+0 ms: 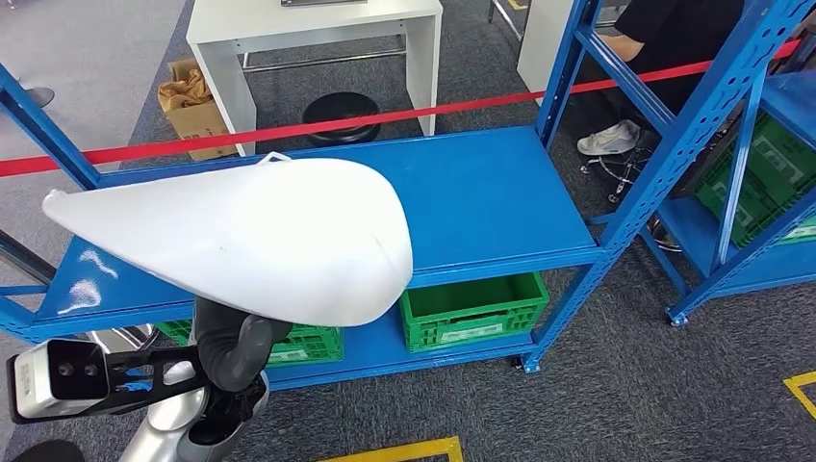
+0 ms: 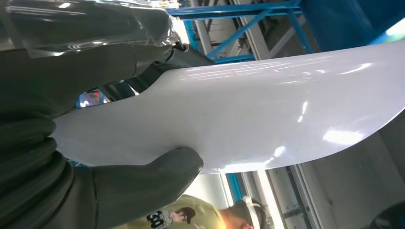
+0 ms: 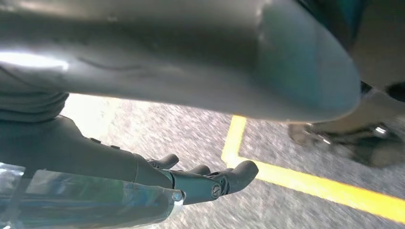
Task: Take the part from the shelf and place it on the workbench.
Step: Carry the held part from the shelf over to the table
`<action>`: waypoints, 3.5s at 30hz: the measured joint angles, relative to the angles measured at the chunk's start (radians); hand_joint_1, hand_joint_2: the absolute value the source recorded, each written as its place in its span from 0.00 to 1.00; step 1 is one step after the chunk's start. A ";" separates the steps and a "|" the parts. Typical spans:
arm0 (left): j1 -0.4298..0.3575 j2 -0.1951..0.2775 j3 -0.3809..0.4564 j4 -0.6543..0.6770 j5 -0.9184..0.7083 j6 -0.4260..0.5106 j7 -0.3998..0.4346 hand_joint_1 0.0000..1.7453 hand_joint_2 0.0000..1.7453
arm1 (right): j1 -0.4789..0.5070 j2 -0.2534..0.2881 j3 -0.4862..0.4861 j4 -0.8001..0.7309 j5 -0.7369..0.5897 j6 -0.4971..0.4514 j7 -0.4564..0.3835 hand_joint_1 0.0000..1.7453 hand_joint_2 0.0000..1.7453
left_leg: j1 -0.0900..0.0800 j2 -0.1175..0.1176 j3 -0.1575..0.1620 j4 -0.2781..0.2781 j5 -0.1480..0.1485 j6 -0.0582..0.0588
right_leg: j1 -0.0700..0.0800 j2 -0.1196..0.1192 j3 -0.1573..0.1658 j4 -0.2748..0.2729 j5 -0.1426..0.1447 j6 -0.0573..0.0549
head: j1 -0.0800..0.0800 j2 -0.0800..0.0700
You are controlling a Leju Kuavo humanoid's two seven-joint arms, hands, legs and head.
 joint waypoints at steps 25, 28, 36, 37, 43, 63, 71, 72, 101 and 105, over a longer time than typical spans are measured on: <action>-0.091 -0.001 -0.061 0.103 0.054 0.011 0.012 1.00 1.00 | 0.012 -0.158 -0.089 -0.006 -0.035 -0.019 0.076 0.00 0.00 | 0.014 0.001 -0.073 0.154 -0.006 -0.034 | 0.001 -0.001 0.012 -0.020 -0.006 -0.029 | 0.000 0.000; -0.088 -0.007 -0.061 0.106 0.032 -0.012 0.007 1.00 1.00 | 0.015 -0.156 -0.094 -0.006 -0.041 0.012 0.039 0.00 0.00 | 0.006 -0.001 0.036 -0.009 -0.021 -0.019 | 0.002 -0.001 0.003 -0.022 0.015 -0.011 | 0.001 0.000; -0.068 -0.009 -0.062 0.140 -0.003 -0.030 0.001 1.00 1.00 | 0.022 -0.156 -0.100 -0.006 -0.020 0.054 0.057 0.00 0.00 | 0.004 -0.012 -0.025 -0.023 0.040 0.027 | -0.004 -0.002 -0.099 0.251 -0.147 0.021 | 0.011 0.000; -0.065 -0.009 -0.062 0.146 -0.007 -0.033 -0.003 1.00 1.00 | 0.024 -0.155 -0.100 -0.006 -0.019 0.056 0.057 0.00 0.00 | 0.003 -0.018 -0.033 -0.021 0.046 0.026 | -0.004 -0.002 -0.091 0.266 -0.152 0.021 | 0.011 0.000; -0.077 -0.011 -0.065 0.162 -0.057 -0.038 -0.005 1.00 1.00 | 0.034 -0.149 -0.100 -0.006 -0.005 0.051 0.052 0.00 0.00 | 0.005 -0.068 -0.074 0.005 0.065 0.003 | -0.006 0.059 0.097 -0.024 -0.079 0.004 | 0.010 0.000; -0.201 -0.030 -0.117 0.204 -0.090 -0.011 0.032 1.00 1.00 | 0.024 -0.101 -0.105 -0.006 -0.010 0.084 0.045 0.00 0.00 | 0.015 0.021 -0.083 0.008 0.071 0.009 | -0.005 -0.073 0.066 0.030 -0.107 0.015 | 0.002 0.000; -0.206 -0.036 -0.143 0.213 -0.077 -0.035 0.022 1.00 1.00 | 0.035 -0.096 -0.108 -0.005 -0.010 0.082 0.044 0.00 0.00 | 0.013 -0.085 -0.095 0.021 0.078 0.012 | -0.010 0.039 0.042 0.074 -0.096 0.009 | 0.006 0.000; -0.206 -0.036 -0.147 0.213 -0.074 -0.038 0.021 1.00 1.00 | 0.035 -0.096 -0.108 -0.005 -0.010 0.081 0.044 0.00 0.00 | 0.012 -0.099 -0.100 0.026 0.077 0.007 | -0.012 0.058 0.065 0.023 -0.080 0.009 | 0.005 0.000; -0.119 -0.041 -0.118 0.145 -0.105 -0.112 0.063 1.00 1.00 | 0.036 -0.131 -0.105 -0.006 0.040 0.101 0.041 0.00 0.00 | 0.008 -0.092 -0.096 0.031 0.068 0.017 | -0.007 0.028 0.024 0.118 -0.113 0.010 | 0.006 0.000; -0.116 -0.039 -0.115 0.137 -0.102 -0.115 0.063 1.00 1.00 | 0.035 -0.135 -0.105 -0.006 0.039 0.103 0.041 0.00 0.00 | 0.008 -0.140 -0.110 0.043 0.067 0.000 | -0.008 0.065 0.072 0.003 -0.079 0.006 | 0.004 0.000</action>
